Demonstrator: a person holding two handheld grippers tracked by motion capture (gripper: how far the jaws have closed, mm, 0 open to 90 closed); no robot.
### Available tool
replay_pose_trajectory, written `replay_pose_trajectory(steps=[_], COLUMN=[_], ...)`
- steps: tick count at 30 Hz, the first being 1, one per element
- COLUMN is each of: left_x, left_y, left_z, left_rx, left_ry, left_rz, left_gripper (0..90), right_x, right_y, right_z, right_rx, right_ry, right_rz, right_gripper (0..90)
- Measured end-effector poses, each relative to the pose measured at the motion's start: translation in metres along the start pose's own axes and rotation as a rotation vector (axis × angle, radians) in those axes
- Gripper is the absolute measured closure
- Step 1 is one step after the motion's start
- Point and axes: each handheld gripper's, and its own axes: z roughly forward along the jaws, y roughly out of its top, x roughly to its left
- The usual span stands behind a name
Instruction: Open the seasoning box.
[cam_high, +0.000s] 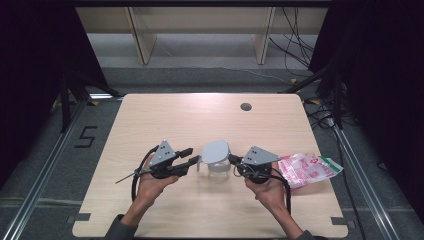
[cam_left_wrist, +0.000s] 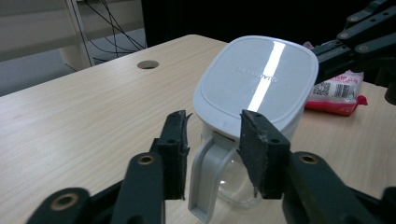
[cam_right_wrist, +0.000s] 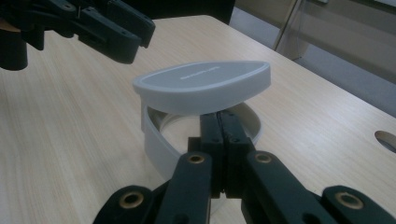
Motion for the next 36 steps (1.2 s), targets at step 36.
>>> replay_pose_trajectory(steps=[36], left_x=[-0.002], left_y=[-0.027], left_z=[-0.026], left_rx=[0.076], left_ry=[0.026], left_rz=[-0.025], left_gripper=[34.2], right_x=[0.017], right_y=[0.02], right_z=[0.018], right_rx=[-0.029], right_ry=[0.044], right_rz=[-0.03], right_gripper=[90.0])
